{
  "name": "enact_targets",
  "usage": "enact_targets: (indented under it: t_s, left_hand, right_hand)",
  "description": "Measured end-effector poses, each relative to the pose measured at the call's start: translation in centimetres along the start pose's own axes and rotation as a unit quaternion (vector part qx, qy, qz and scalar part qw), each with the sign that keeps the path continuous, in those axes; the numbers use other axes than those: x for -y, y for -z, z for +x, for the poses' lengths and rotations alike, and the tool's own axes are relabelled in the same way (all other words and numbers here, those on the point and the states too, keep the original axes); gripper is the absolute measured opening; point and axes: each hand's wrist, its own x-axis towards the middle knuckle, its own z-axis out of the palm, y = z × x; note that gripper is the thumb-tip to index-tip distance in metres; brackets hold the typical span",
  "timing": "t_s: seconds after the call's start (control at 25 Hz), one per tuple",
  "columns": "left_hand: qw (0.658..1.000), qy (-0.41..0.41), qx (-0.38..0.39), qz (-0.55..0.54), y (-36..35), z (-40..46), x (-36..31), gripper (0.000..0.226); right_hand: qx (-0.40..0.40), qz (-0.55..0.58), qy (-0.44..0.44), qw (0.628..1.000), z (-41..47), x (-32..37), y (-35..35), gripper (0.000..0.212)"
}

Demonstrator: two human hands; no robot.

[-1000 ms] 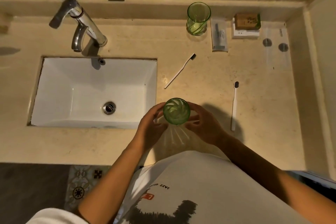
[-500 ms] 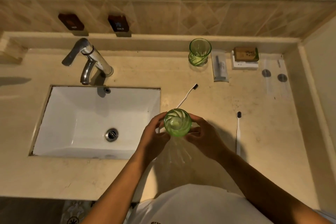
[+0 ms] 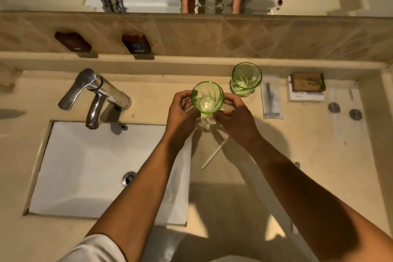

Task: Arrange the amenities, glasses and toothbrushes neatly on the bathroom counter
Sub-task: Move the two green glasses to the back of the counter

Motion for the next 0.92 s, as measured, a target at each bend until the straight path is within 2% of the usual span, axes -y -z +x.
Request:
enact_targets:
  t_s: [0.24, 0.48, 0.92]
  left_hand:
    - [1.0, 0.0, 0.01, -0.019, -0.7, 4.8, -1.0, 0.052]
    - [1.0, -0.01, 0.027, 0.01, -0.4, 7.1, -0.9, 0.055]
    - [0.997, -0.049, 0.017, 0.064, -0.6, 8.3, -0.3, 0.057]
  right_hand:
    - [-0.039, 0.053, -0.004, 0.998, 3.9, 0.3, -1.5, 0.051]
    - [-0.064, 0.086, -0.028, 0.994, 5.1, 0.9, -2.4, 0.048]
    - [-0.067, 0.079, -0.048, 0.993, 5.4, 1.4, -2.8, 0.059]
